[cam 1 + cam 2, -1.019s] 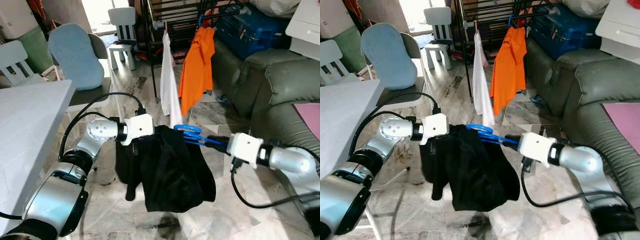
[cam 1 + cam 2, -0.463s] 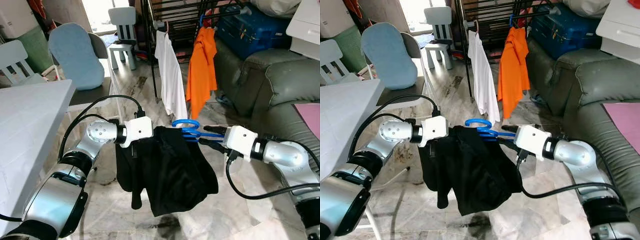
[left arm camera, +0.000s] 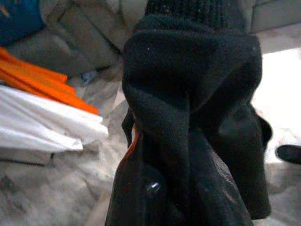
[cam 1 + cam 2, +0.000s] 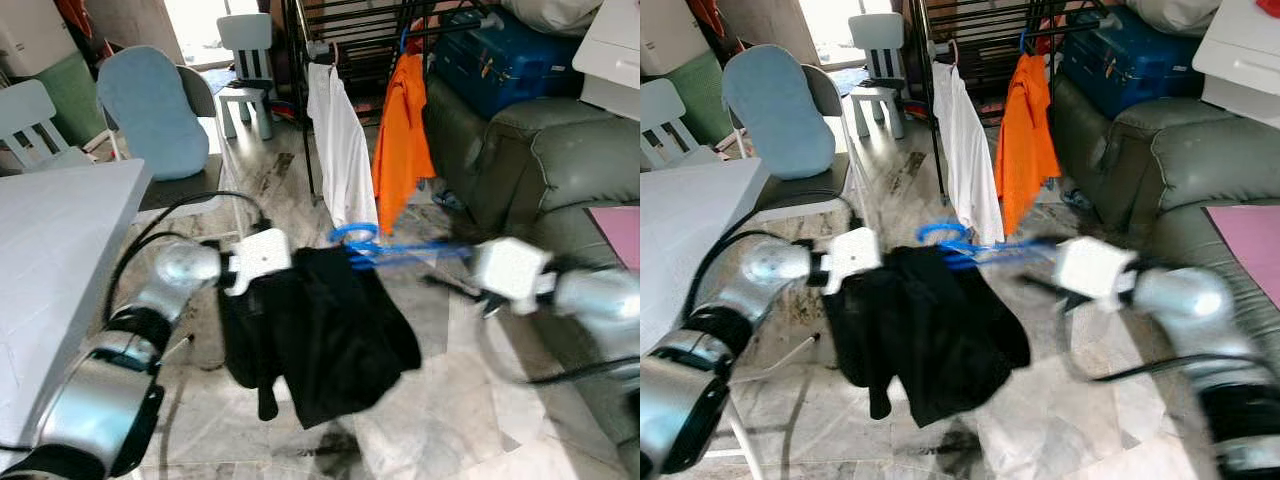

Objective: Hang hanger

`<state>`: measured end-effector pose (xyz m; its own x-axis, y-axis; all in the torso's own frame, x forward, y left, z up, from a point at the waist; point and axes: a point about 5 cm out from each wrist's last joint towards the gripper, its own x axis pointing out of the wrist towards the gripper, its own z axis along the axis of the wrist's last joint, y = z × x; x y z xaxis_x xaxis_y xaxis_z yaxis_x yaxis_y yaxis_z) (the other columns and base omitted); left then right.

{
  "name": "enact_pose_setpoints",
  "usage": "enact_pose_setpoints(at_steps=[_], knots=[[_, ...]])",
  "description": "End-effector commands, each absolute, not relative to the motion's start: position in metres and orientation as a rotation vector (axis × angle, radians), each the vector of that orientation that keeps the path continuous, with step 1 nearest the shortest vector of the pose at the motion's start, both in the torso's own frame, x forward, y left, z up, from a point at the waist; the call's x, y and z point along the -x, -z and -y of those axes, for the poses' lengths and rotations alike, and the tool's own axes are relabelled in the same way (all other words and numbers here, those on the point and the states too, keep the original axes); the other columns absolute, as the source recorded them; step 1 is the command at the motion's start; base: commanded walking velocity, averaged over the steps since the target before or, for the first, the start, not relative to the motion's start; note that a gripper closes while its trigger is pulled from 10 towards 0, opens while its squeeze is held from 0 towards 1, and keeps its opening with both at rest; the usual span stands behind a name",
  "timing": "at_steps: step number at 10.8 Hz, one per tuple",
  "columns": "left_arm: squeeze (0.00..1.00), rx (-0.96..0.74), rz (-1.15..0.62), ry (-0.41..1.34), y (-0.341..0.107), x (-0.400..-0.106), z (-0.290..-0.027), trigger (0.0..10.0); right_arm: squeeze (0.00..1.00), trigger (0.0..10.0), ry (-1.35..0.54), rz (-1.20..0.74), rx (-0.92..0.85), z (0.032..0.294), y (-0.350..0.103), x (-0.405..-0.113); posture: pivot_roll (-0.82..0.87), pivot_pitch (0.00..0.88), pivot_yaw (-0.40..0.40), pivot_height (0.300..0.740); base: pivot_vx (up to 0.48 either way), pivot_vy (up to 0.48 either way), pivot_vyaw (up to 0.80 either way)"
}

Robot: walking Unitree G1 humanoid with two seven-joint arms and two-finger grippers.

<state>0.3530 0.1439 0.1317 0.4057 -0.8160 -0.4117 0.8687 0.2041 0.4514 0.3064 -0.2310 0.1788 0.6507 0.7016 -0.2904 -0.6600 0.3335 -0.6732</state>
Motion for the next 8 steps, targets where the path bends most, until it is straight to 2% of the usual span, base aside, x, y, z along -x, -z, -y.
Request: enact_pose_setpoints(at_steps=[1, 2, 3, 4, 5, 6, 8], knots=[[0.00, -0.674, -0.100, 1.120, -0.131, -0.354, -0.156, 0.0, 1.00, 10.0, -0.819, 0.124, 0.866, 0.236, -0.198, -0.313, -0.24, 0.000, 0.109, 0.740, 0.000, 0.000, 0.00], [0.00, -0.646, -0.107, 1.082, -0.128, -0.353, -0.161, 0.0, 1.00, 10.0, -0.720, 0.185, 0.835, 0.240, -0.211, -0.319, -0.24, 0.000, 0.109, 0.740, 0.000, 0.000, 0.00], [0.00, -0.570, -0.091, 0.990, -0.129, -0.356, -0.167, 0.0, 1.00, 10.0, -0.721, 0.198, 0.685, 0.235, -0.208, -0.315, -0.23, 0.000, 0.106, 0.740, 0.000, 0.000, 0.00], [0.00, -0.511, -0.073, 0.954, -0.132, -0.358, -0.168, 0.0, 1.00, 10.0, -0.742, 0.179, 0.616, 0.231, -0.199, -0.312, -0.23, 0.000, 0.104, 0.740, 0.000, 0.000, 0.00], [0.00, -0.433, -0.041, 0.926, -0.138, -0.362, -0.163, 0.0, 1.00, 10.0, -0.741, 0.175, 0.515, 0.228, -0.192, -0.310, -0.21, 0.000, 0.101, 0.740, 0.000, 0.000, 0.00], [0.00, -0.299, -0.003, 0.874, -0.146, -0.368, -0.158, 0.0, 1.00, 10.0, -0.713, 0.193, 0.339, 0.223, -0.192, -0.314, -0.22, 0.000, 0.107, 0.740, 0.000, 0.000, 0.00], [0.00, -0.191, 0.066, 0.939, -0.158, -0.369, -0.147, 0.0, 1.00, 10.0, -0.663, 0.122, 0.338, 0.222, -0.175, -0.318, -0.22, 0.000, 0.108, 0.740, 0.000, 0.000, 0.00]])
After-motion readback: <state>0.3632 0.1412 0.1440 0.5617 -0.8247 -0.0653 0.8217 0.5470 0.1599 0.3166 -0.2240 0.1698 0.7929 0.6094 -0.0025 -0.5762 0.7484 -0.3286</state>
